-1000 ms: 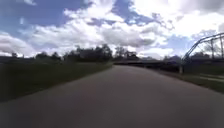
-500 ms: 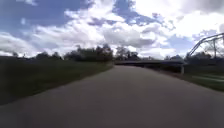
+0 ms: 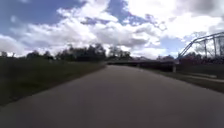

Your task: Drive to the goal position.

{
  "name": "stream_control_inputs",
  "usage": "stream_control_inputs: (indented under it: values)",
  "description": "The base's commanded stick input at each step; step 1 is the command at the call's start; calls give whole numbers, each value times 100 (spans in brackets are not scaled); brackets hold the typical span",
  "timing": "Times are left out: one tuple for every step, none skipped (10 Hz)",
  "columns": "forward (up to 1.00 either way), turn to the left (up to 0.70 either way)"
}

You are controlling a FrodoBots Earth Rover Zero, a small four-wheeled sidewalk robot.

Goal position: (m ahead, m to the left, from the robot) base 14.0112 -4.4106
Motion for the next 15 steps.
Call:
stream_control_inputs:
  values:
    - [100,0]
    - [100,0]
    - [100,0]
    - [100,0]
    - [100,0]
    - [100,0]
    - [100,0]
    - [100,0]
    - [100,0]
    - [100,0]
    - [100,0]
    - [100,0]
    - [100,0]
    - [100,0]
    - [100,0]
